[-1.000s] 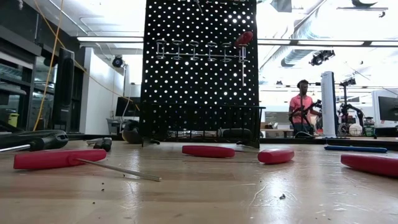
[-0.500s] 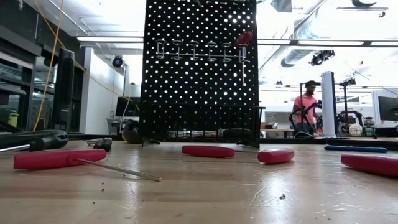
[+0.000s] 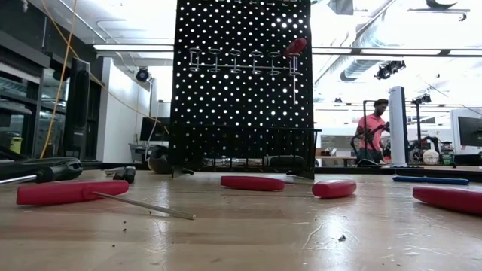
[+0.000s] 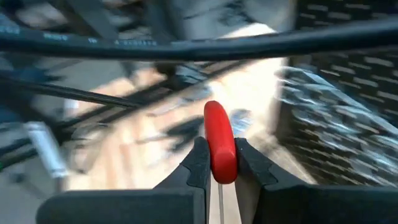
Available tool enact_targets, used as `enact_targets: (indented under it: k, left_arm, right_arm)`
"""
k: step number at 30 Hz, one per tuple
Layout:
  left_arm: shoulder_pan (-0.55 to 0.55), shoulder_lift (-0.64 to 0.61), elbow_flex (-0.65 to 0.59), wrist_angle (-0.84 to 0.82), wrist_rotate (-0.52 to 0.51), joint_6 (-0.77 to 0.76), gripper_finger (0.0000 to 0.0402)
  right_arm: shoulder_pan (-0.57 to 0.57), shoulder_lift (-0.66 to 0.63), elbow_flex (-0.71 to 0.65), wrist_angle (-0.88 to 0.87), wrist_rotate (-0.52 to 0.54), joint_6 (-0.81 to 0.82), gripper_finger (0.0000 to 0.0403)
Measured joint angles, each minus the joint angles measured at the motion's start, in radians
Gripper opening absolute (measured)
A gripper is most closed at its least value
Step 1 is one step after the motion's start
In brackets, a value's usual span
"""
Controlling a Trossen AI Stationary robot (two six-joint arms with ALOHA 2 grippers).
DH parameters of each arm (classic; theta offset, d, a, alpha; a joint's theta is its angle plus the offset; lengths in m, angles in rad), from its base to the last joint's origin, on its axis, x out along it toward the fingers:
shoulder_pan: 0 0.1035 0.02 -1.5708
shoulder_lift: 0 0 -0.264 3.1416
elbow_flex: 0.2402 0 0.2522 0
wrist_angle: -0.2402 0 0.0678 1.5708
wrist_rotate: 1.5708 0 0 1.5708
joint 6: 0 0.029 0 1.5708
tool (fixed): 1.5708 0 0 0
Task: Hang tools onto peg board
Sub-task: Hang the red allen wrench on the peg board
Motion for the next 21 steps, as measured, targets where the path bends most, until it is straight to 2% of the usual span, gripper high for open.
enact_targets:
  k: [4,7,9,13,16,18,21]
  left_arm:
    - [0.000,-0.061,-0.006,-0.058,-0.053,-0.067,0.0198]
    - [-0.003,-0.124,-0.076,0.030,-0.089,-0.108,0.0199]
    - [-0.003,-0.171,-0.150,0.150,-0.094,-0.137,0.0199]
    - [-0.003,-0.247,-0.310,0.372,-0.101,-0.232,0.0199]
    - [-0.002,-0.275,-0.388,0.483,-0.118,-0.282,0.0200]
    - [-0.002,-0.282,-0.409,0.509,-0.127,-0.301,0.0200]
    - [-0.002,-0.282,-0.409,0.512,-0.150,-0.302,0.0200]
  right_arm:
    - [0.052,-0.043,0.000,-0.161,0.227,0.137,0.0027]
    - [0.104,-0.063,-0.013,-0.231,0.401,0.264,0.0027]
    - [0.140,-0.081,-0.051,-0.236,0.513,0.357,0.0027]
    - [0.194,-0.092,-0.159,-0.160,0.798,0.546,0.0027]
    - [0.190,-0.092,-0.256,-0.017,1.003,0.629,0.0027]
    - [0.173,-0.092,-0.310,0.085,1.070,0.636,0.0027]
    - [0.140,-0.090,-0.353,0.191,1.107,0.573,0.0027]
